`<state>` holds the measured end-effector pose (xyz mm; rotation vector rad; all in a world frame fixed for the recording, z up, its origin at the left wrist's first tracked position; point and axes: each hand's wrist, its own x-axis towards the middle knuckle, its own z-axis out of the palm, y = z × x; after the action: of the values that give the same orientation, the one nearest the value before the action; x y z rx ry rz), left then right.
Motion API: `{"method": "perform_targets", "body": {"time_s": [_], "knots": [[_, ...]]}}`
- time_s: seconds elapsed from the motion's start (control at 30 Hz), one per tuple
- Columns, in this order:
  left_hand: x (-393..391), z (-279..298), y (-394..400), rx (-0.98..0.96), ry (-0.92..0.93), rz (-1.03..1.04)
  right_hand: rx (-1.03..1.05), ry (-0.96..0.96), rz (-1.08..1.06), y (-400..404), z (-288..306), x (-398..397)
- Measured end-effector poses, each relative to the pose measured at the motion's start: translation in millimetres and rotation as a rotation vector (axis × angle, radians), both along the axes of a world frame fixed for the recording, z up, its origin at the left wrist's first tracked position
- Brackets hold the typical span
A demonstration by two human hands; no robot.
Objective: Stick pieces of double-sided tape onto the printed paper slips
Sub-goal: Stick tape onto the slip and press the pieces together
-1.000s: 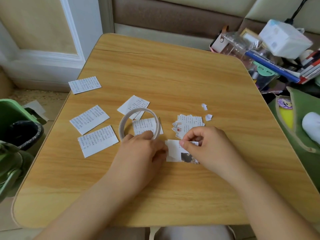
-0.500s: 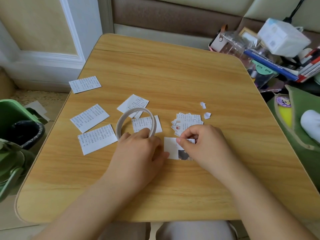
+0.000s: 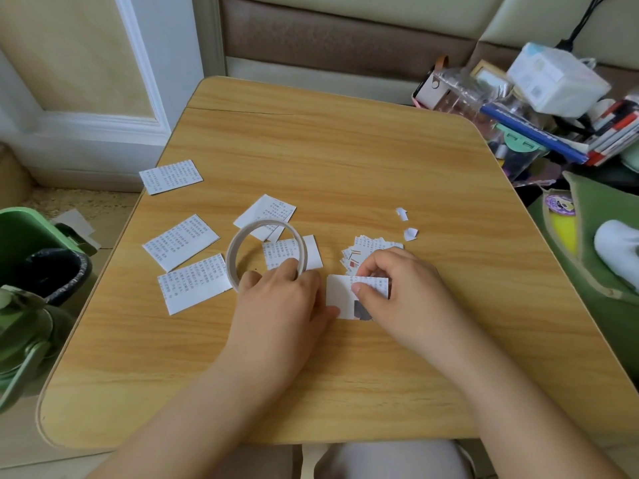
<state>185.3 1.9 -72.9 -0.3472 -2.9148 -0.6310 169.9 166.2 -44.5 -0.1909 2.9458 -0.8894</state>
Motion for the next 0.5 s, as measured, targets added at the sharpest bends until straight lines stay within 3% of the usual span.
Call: {"method": "perform_targets", "body": {"time_s": [0.5], "knots": [[3.3,5.0,4.2,-0.022,0.015,0.031,0.09,-0.058,0.123,-4.7,8.4,6.1]]}}
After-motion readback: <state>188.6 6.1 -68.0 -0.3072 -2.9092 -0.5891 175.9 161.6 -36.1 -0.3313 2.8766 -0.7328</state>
